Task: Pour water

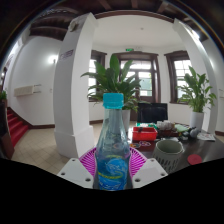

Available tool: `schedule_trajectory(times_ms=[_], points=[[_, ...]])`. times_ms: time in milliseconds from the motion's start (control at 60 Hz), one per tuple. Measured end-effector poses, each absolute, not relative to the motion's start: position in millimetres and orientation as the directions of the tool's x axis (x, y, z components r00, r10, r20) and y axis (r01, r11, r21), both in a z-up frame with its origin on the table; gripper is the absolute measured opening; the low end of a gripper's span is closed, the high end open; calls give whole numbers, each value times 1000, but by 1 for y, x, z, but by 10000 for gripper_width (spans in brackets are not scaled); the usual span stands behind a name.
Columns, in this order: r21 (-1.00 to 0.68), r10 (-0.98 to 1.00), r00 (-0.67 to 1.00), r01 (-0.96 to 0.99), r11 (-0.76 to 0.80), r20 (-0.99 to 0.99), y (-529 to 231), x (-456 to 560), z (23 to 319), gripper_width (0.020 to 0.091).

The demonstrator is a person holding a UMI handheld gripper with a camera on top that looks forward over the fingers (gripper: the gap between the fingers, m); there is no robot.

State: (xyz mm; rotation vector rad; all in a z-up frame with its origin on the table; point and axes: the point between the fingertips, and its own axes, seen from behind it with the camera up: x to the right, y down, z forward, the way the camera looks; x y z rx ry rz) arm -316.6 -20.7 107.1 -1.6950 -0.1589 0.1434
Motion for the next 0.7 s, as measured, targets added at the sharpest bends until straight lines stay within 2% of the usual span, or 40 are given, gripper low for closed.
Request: schedule_trajectory(times_ms=[100,267,383,433,483,650,700], points=[[-985,167,982,-54,-163,-82,-17,-312,107,384],[-865,101,869,-459,-201,-485,6,-323,130,386],[-625,82,622,-757,-191,-779,26,-322,147,387],[-506,71,502,-845,-171,-862,30,-327,162,386],[-375,69,369,-914,-154,-927,41,-314,162,387],[52,99,-55,-998,-37,-994,53,-279,191,384],[156,113,-157,-988,-14,-981,55,-265,190,385]])
